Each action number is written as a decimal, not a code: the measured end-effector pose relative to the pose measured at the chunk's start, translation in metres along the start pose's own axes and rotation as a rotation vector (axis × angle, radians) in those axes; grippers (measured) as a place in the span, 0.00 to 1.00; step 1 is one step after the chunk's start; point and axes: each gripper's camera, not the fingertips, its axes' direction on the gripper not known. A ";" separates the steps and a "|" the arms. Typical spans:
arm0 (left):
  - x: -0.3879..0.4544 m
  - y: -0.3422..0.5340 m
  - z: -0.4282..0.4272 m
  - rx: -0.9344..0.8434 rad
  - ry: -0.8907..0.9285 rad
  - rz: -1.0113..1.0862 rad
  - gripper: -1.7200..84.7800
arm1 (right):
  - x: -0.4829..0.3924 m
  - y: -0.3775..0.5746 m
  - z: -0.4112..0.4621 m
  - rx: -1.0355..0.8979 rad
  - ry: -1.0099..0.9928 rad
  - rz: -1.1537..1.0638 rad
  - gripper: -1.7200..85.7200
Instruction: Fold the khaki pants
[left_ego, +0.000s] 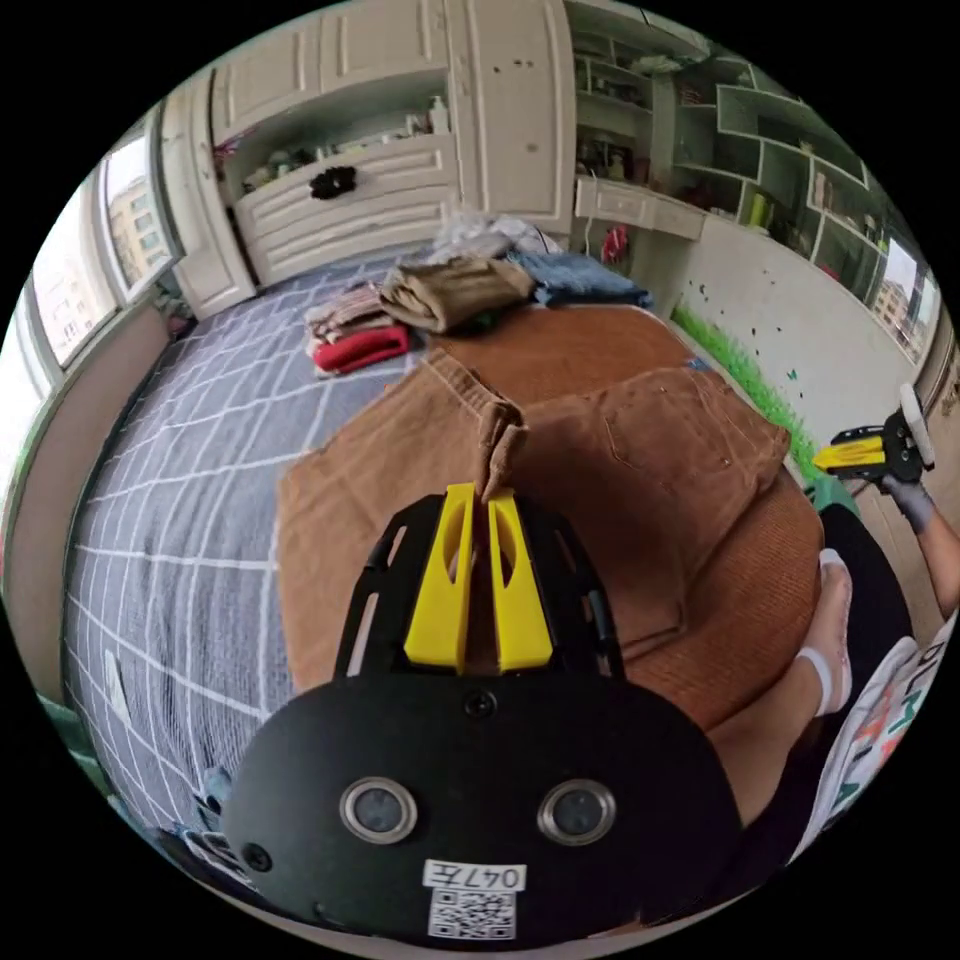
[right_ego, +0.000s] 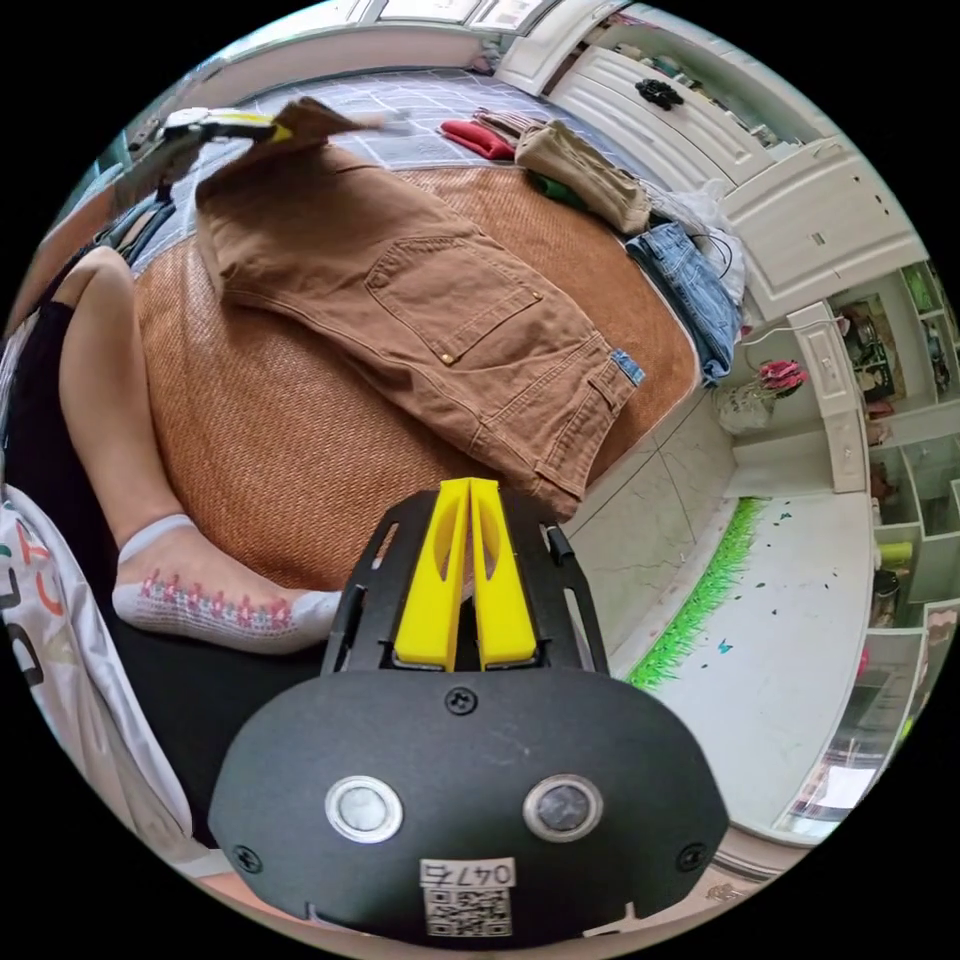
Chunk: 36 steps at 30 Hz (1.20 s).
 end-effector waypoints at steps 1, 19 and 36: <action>0.031 -0.013 0.027 -0.106 0.031 0.030 0.01 | 0.000 0.005 0.002 0.004 -0.014 -0.002 0.01; 0.088 -0.067 0.012 -0.109 0.005 -0.026 0.03 | 0.045 0.088 0.029 0.130 -0.202 0.105 0.01; -0.185 0.081 -0.035 -0.083 0.262 -0.708 0.05 | 0.070 -0.052 -0.013 0.484 -0.535 -0.039 0.03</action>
